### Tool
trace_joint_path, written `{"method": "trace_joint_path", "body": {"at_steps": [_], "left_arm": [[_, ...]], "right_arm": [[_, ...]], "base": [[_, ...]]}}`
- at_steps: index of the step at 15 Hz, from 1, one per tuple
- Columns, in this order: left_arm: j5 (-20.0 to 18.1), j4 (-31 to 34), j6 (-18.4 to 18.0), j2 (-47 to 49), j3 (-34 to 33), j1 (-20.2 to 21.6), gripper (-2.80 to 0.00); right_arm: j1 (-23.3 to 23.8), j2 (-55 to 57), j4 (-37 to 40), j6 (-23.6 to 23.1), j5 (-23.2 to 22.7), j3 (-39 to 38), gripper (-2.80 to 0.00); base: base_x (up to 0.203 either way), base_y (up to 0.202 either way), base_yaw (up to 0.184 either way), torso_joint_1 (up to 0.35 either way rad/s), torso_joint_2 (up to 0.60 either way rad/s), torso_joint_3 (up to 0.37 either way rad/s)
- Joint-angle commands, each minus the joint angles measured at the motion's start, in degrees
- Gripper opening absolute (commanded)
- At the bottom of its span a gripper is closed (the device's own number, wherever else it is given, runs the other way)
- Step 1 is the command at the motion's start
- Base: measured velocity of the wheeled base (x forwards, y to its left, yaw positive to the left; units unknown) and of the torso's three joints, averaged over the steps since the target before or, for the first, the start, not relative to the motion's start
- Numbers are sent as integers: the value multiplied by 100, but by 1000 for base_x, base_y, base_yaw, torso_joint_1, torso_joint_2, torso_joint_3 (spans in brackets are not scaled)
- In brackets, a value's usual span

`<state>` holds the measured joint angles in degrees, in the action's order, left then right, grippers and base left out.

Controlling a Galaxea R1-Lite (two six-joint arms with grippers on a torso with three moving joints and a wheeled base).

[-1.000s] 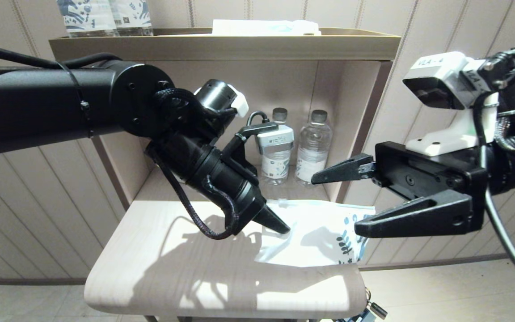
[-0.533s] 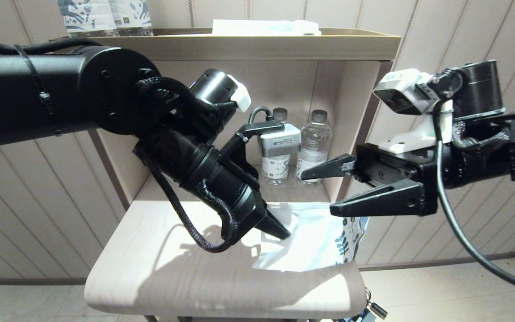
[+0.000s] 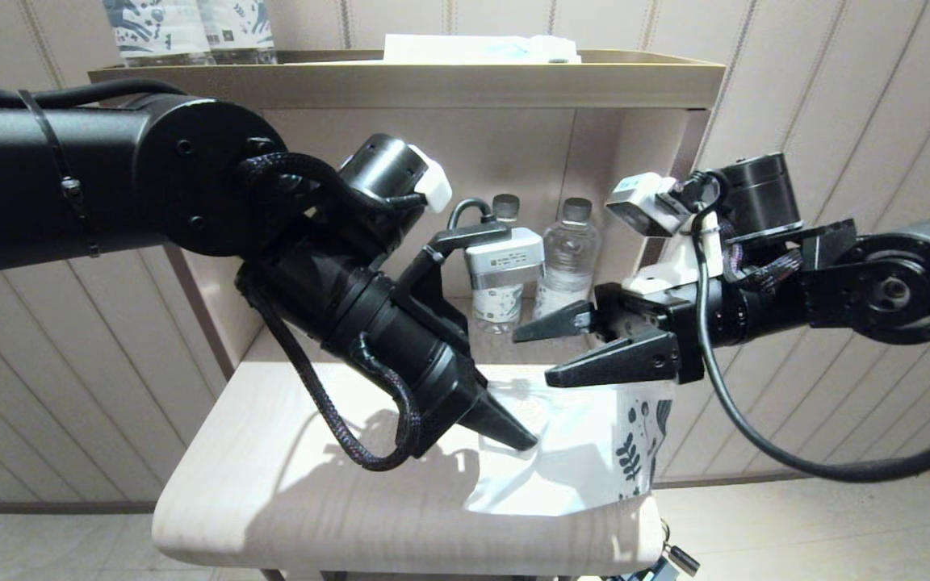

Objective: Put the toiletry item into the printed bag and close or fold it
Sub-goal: Hand it to the other hand

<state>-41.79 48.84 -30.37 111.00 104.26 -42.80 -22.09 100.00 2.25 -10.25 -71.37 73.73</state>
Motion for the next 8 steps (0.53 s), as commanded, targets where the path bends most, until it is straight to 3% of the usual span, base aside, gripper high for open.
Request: {"method": "trace_joint_path", "body": {"at_steps": [1,4,8], "left_arm": [[-61,18,-30,-62,-167,0,-280],[-468,-10,-175,-307,-568,16,-280],[-409,-350,-225,-306,-766,26,-280]], "right_arm": [[-49,47,11,-13,-78,-69,0],[-195,-99,-2,-88,-209,-314,0],[-218,-138,-39,-144,-219,-351,0]], "base": [[0,0,0,0,0,0],[0,0,0,0,0,0],[0,0,0,0,0,0]]}}
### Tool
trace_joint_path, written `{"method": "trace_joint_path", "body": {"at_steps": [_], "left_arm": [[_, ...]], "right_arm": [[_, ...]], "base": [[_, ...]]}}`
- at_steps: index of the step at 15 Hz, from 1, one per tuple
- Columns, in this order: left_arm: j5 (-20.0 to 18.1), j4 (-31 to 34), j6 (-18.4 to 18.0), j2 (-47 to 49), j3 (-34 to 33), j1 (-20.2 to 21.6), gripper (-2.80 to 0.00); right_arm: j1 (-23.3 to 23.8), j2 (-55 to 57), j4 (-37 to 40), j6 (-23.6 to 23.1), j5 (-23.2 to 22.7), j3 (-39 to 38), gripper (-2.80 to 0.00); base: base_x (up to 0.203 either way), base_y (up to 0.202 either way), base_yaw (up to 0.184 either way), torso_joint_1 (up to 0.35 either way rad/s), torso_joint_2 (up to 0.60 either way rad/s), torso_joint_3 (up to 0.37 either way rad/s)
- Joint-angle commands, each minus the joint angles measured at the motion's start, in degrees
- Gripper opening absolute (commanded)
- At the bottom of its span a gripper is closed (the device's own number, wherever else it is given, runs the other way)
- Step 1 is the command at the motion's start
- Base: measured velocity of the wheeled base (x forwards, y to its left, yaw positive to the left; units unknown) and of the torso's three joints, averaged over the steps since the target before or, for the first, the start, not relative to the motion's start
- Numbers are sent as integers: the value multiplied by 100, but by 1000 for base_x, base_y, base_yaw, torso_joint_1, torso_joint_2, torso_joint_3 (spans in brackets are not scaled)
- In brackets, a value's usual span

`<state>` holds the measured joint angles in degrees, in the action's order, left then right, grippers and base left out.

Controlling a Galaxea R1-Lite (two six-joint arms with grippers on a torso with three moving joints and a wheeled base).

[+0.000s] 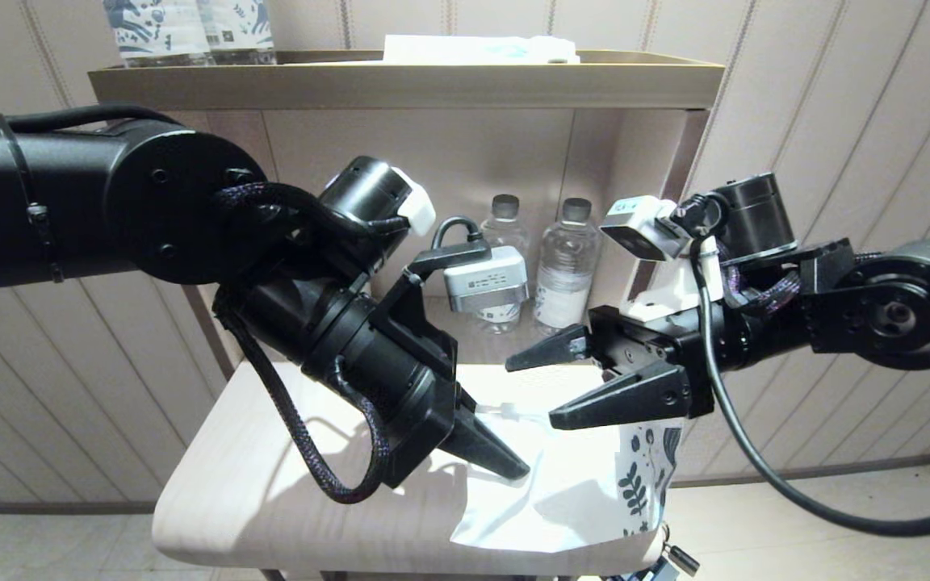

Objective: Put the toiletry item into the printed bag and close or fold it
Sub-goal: Hand it to the other hand

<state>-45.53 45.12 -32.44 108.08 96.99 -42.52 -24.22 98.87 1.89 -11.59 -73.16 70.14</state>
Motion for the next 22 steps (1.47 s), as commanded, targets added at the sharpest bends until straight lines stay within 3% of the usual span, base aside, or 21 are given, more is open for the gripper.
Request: {"method": "trace_joint_path", "body": {"at_steps": [1,3,9,22], "left_arm": [[124,-67,-8,14,-40,-2,-280],[410,-401,100,112,-40,-65,-280],[443,-1414,343,143,-512,-125,-280],[246,-1427,431,228,-453,74,-280]], "right_arm": [[-5,0,-4,1,-32,53,0],[32,3,2,43,-31,131,0],[49,45,-4,8,-31,140,0],[49,1,-699,-27,-23,-238,0]], "base": [[0,0,0,0,0,0],[0,0,0,0,0,0],[0,0,0,0,0,0],[0,0,0,0,0,0]]}}
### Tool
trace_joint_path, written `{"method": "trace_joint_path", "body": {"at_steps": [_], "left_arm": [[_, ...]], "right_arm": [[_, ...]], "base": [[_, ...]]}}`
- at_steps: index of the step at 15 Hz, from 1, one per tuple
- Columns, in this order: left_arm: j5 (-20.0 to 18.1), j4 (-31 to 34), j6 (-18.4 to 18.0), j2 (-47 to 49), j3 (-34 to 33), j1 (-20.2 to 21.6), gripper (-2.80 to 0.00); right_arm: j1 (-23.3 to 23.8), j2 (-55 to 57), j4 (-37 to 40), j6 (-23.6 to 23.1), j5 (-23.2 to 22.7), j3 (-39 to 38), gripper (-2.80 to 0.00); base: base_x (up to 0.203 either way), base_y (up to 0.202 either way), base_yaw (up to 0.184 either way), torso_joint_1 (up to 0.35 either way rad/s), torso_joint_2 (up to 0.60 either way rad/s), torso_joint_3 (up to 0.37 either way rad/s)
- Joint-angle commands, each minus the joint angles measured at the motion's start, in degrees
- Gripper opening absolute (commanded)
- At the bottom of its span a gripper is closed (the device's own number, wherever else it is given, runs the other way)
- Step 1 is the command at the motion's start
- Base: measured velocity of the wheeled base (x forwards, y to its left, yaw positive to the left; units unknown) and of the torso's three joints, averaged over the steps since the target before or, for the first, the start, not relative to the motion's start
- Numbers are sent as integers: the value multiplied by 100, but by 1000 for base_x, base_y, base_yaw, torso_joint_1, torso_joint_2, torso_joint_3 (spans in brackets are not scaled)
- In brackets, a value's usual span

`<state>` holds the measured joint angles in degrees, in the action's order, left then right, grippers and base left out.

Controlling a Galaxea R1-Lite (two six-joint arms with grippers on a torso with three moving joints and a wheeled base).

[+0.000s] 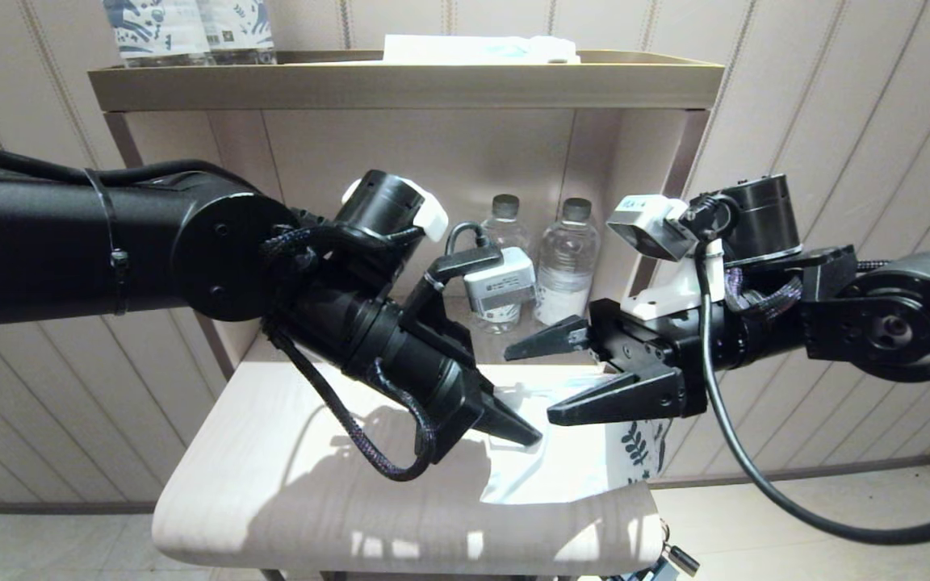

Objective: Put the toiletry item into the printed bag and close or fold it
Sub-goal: Hand it to the other hand

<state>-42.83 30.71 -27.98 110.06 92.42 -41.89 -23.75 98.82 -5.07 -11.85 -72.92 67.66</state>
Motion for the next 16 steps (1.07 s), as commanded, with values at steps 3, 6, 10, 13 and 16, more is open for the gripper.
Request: {"method": "trace_joint_path", "body": {"at_steps": [3,6,10,13,16], "left_arm": [[-14,25,-13,60,66,14,-280],[-23,32,-6,42,57,15,-280],[-14,32,-6,33,57,32,-280],[-19,32,14,50,65,84,-280],[-17,23,64,60,59,94,-280]], "right_arm": [[-16,15,-3,-18,-46,-16,0],[-29,15,-3,-3,-51,-25,0],[-25,15,15,25,-38,-20,0],[-29,24,6,12,-29,-42,0],[-25,24,1,-10,-24,-51,0]], "base": [[0,0,0,0,0,0],[0,0,0,0,0,0],[0,0,0,0,0,0],[0,0,0,0,0,0],[0,0,0,0,0,0]]}}
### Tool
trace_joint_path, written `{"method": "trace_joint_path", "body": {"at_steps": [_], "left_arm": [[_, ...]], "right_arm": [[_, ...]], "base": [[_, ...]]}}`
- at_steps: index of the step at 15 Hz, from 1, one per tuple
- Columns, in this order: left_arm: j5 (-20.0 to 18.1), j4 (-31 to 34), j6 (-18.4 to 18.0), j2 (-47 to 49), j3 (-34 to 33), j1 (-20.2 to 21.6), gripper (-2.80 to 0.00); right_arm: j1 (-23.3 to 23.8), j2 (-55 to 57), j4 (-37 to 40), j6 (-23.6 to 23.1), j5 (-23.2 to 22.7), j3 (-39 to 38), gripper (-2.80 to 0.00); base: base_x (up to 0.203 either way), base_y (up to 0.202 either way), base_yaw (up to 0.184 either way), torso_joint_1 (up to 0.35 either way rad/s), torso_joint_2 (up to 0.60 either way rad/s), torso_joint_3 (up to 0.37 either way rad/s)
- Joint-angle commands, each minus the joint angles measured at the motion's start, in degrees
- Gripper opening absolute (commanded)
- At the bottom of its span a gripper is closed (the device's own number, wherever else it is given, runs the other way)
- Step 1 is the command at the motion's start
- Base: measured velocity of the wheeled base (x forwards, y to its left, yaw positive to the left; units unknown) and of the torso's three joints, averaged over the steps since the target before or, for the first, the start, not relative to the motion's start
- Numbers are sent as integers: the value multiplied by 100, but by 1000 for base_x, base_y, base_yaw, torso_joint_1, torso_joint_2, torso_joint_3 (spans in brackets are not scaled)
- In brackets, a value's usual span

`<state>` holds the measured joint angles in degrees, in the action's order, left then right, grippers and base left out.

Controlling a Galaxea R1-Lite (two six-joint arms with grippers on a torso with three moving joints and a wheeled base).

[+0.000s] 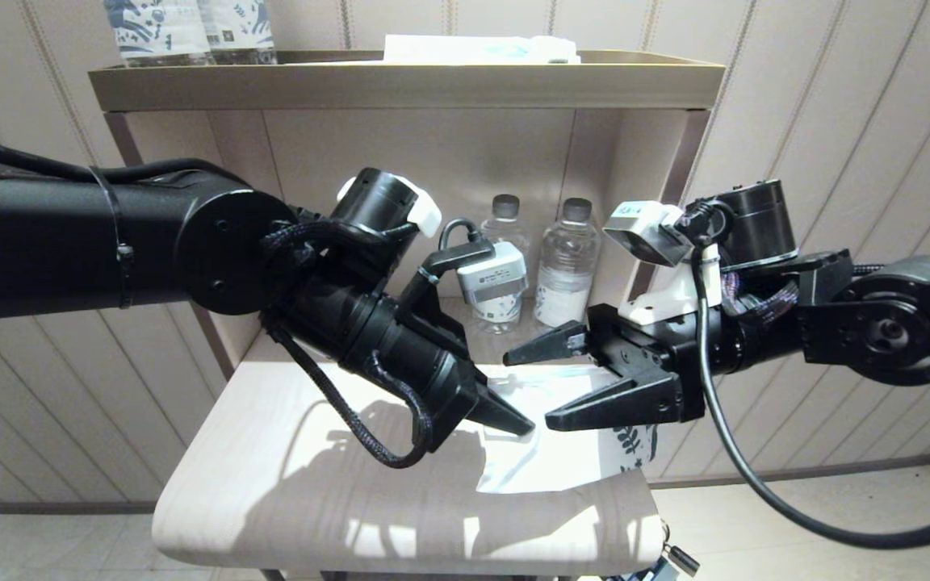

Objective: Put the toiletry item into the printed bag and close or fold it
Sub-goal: Hand it to the other hand

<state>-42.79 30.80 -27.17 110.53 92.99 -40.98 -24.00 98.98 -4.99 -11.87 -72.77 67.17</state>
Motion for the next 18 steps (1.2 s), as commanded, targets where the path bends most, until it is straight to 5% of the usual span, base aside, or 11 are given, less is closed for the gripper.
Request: {"method": "trace_joint_path", "body": {"at_steps": [1,18], "left_arm": [[-27,14,-16,12,9,12,-280],[-128,75,-16,12,0,112,-280]], "right_arm": [[10,8,-11,-24,-36,-20,0],[45,78,-372,-368,-18,-310,0]], "base": [[0,0,0,0,0,0],[0,0,0,0,0,0]]}}
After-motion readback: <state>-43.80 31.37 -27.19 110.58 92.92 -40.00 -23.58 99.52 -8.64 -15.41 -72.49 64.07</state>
